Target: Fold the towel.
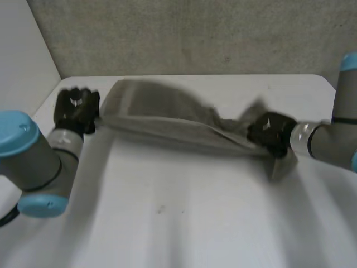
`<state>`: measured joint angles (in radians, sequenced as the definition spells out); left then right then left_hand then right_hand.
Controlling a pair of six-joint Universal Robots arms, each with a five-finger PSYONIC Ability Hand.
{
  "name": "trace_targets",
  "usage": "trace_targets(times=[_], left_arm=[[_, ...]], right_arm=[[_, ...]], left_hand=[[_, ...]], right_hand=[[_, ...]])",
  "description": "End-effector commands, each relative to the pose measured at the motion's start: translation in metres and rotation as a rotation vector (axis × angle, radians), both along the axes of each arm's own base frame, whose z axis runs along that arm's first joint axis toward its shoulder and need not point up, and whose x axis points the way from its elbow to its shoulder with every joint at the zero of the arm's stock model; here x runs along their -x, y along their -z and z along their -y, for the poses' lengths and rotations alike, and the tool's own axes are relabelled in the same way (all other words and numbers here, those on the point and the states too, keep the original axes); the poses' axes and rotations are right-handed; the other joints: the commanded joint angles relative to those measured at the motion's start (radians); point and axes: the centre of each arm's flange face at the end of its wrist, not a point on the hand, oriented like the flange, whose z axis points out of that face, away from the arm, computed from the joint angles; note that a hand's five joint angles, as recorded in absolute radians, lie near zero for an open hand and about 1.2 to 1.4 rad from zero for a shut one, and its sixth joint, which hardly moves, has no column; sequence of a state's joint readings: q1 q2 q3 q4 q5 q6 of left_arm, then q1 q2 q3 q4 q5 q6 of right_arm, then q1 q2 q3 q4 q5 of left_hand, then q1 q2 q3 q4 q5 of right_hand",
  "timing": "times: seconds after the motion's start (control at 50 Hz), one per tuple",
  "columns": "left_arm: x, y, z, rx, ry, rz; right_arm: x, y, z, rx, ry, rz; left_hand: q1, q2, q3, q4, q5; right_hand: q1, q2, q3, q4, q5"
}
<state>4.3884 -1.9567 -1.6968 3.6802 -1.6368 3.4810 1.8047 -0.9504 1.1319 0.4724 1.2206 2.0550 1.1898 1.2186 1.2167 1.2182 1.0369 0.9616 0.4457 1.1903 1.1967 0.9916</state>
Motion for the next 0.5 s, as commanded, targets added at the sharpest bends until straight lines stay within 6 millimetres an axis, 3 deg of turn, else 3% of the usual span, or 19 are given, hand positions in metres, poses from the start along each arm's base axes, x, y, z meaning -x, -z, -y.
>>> trace_targets(times=[0.02, 0.04, 0.08, 0.2, 0.32, 0.5], left_arm=[[-0.006, 0.024, -0.017, -0.097, 0.0, 0.035], [-0.006, 0.024, -0.017, -0.097, 0.0, 0.035], [-0.008, 0.025, -0.021, -0.103, 0.0, 0.037], [-0.01, 0.018, -0.023, -0.089, -0.006, 0.032], [-0.015, 0.001, -0.023, -0.043, -0.02, 0.014], [-0.017, -0.008, -0.024, -0.022, -0.028, 0.002]], right_arm=[[0.009, 0.032, -0.002, -0.056, 0.001, -0.055], [0.009, 0.032, -0.002, -0.056, 0.001, -0.055], [0.01, 0.032, 0.0, -0.053, 0.046, -0.007], [0.02, 0.021, 0.002, -0.073, 0.195, 0.166], [0.034, 0.019, -0.003, -0.104, 0.324, 0.307], [0.074, 0.04, -0.017, -0.123, 0.525, 0.457]], left_hand=[[0.206, 0.178, 0.18, 0.178, 0.185], [0.206, 0.178, 0.18, 0.178, 0.185], [0.206, 0.178, 0.18, 0.178, 0.185], [0.206, 0.178, 0.18, 0.178, 0.185], [0.206, 0.178, 0.18, 0.178, 0.185], [0.206, 0.178, 0.18, 0.178, 0.185]], right_hand=[[0.054, 0.569, -0.175, -0.182, -0.151], [0.051, 0.567, -0.178, -0.184, -0.153], [-0.464, 0.052, -0.692, -0.699, -0.668], [-0.635, -0.12, -0.864, -0.871, -0.84], [-0.624, -0.108, -0.853, -0.859, -0.829], [-0.551, -0.035, -0.78, -0.786, -0.755]])
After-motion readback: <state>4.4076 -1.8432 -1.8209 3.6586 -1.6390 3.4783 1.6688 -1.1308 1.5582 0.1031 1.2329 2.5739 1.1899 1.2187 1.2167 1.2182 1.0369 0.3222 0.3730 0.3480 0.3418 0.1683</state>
